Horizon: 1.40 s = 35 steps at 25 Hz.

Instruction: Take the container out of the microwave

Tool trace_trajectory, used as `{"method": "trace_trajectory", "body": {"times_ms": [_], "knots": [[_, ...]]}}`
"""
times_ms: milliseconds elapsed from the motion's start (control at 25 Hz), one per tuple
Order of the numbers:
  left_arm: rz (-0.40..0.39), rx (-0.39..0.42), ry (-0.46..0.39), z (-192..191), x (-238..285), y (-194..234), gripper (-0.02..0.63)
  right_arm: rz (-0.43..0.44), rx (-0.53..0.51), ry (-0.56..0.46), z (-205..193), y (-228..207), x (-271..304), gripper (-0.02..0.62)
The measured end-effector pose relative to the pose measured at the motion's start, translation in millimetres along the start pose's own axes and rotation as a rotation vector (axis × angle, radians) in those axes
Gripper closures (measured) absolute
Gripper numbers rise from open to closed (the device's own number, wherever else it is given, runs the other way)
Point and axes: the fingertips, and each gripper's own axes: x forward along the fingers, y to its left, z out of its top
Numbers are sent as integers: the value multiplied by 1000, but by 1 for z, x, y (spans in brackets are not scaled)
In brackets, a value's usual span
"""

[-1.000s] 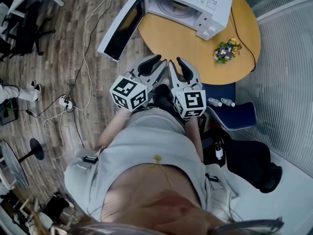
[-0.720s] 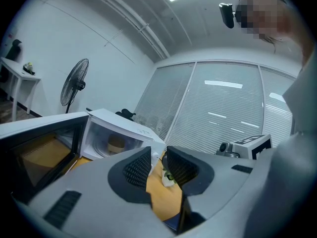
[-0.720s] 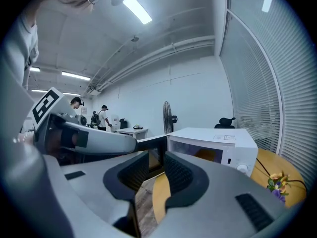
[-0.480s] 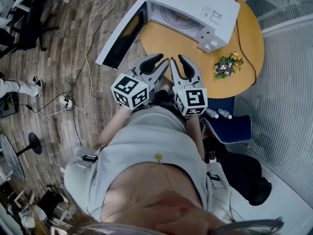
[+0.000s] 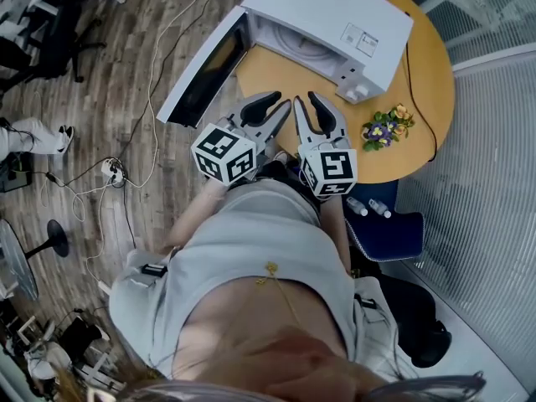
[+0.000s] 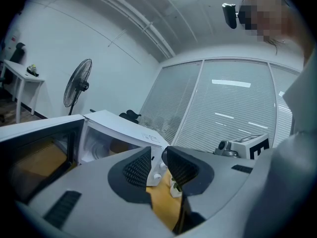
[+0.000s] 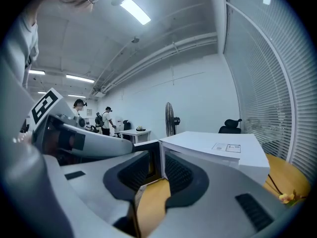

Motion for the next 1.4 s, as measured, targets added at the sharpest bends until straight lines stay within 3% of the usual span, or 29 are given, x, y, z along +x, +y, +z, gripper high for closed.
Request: {"method": "trace_trajectory", "body": {"times_ms": [840,1400], "knots": [[34,-31,-29,8,47,11,503,12,3,-7,1,-51,14,485],[-105,-23,12,36,71,52,503,-135,46,-7,8,-62,59,485]]}}
